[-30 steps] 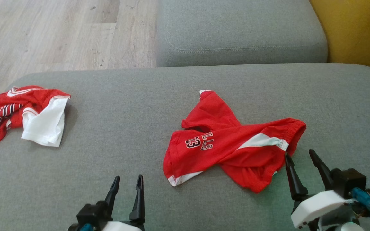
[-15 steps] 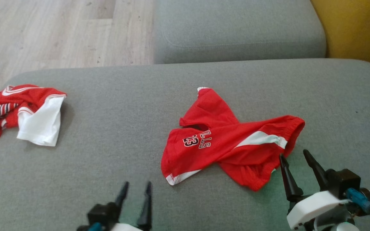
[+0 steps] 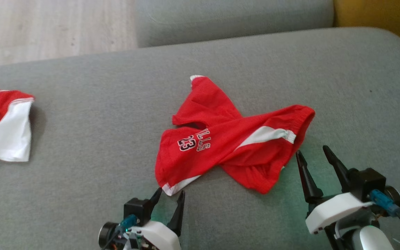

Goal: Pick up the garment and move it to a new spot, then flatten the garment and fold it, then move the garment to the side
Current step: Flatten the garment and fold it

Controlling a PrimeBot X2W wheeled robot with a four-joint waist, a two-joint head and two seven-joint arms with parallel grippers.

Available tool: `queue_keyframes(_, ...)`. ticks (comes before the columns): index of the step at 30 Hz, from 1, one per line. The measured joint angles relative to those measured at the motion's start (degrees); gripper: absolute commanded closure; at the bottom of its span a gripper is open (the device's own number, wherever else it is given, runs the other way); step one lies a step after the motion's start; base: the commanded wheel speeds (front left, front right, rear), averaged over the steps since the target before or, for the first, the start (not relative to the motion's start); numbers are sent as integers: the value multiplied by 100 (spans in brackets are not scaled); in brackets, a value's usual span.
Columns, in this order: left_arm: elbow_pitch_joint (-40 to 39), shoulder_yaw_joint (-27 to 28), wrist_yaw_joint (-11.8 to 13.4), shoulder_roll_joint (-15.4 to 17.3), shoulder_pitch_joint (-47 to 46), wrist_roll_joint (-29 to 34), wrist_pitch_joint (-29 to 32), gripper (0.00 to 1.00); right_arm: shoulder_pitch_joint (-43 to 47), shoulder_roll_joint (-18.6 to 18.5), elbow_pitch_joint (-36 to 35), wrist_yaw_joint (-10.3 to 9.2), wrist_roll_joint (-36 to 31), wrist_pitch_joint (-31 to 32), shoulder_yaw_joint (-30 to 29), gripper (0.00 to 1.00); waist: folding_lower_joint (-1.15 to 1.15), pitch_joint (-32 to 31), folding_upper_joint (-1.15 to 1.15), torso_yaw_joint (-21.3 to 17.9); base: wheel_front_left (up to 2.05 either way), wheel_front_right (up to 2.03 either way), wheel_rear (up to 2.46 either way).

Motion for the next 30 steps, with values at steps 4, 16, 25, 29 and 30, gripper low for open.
queue_keyframes(4, 370, -18, -123, -44, -202, -2, -104, 0, -19, 0, 14, 0, -7, -5, -7, 0, 0, 153, 0, -121, 0, 0, 0)
queue_keyframes(16, 1033, -280, -360, -288, -688, 14, -430, 100, -598, -1, 906, 0, -100, -62, -12, 0, -1, 253, 0, -38, 0, 0, 0)
queue_keyframes(25, 1129, -304, -357, -356, -782, -20, -682, 100, -1304, -4, 1844, 0, -30, -30, 32, 0, -1, 349, 0, 129, 0, 0, 0)
queue_keyframes(29, 1106, -304, -353, -356, -803, -20, -701, 100, -1607, -5, 2256, 0, 18, -57, 38, 0, -1, 417, 0, 223, 0, 0, 0)
queue_keyframes(30, 1095, -304, -350, -356, -812, -20, -704, 100, -1674, -5, 2356, 0, 23, -57, 43, 11, -1, 432, 0, 243, 0, 0, 0)
